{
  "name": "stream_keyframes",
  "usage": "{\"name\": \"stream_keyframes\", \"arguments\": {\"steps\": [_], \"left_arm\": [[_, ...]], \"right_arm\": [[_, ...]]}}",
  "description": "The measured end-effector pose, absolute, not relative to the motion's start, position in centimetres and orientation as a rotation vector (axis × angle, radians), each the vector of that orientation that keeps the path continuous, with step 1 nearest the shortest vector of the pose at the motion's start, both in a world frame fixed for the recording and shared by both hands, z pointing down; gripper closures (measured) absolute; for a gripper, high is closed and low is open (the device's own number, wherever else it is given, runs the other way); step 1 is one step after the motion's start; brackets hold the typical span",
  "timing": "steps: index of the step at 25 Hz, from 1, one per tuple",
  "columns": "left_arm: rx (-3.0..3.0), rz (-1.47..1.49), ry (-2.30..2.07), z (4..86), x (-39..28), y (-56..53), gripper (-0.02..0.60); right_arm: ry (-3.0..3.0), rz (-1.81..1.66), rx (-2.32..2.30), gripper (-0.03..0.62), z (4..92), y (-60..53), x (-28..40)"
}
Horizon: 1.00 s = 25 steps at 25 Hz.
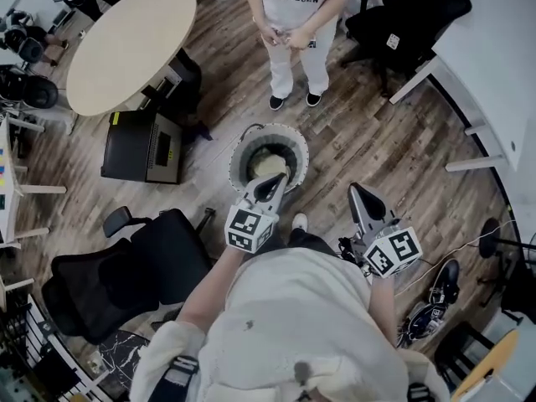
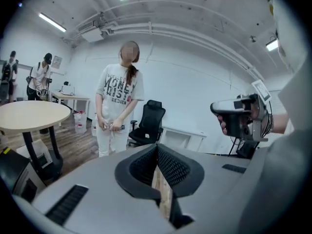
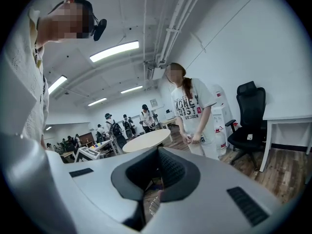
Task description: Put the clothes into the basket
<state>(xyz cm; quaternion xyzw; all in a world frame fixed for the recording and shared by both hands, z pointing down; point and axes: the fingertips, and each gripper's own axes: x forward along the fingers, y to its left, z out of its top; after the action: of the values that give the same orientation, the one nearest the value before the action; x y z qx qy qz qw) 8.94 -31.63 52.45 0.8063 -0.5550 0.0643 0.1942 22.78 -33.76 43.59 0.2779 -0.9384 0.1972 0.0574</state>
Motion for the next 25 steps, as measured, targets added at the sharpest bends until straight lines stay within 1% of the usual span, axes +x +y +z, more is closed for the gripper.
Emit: {"name": "stream_keyframes", "arguments": {"steps": [5, 17, 25], "left_arm": [[2.233, 0.075, -1.657, 49.5, 9.7, -30.0, 0.561], [2.151, 0.013, -1.849, 47.3, 10.7, -26.1, 0.561], [2.117, -0.027, -1.94, 44.9, 10.0, -25.3, 0.561]], "right_arm": [[-2.875, 0.571, 0.744, 0.586, 43.2, -32.8, 23.4], [-2.93, 0.513, 0.529, 0.586, 42.6, -31.0, 23.4], [-2.98, 0.478, 0.447, 0.586, 40.9, -31.0, 23.1]]}}
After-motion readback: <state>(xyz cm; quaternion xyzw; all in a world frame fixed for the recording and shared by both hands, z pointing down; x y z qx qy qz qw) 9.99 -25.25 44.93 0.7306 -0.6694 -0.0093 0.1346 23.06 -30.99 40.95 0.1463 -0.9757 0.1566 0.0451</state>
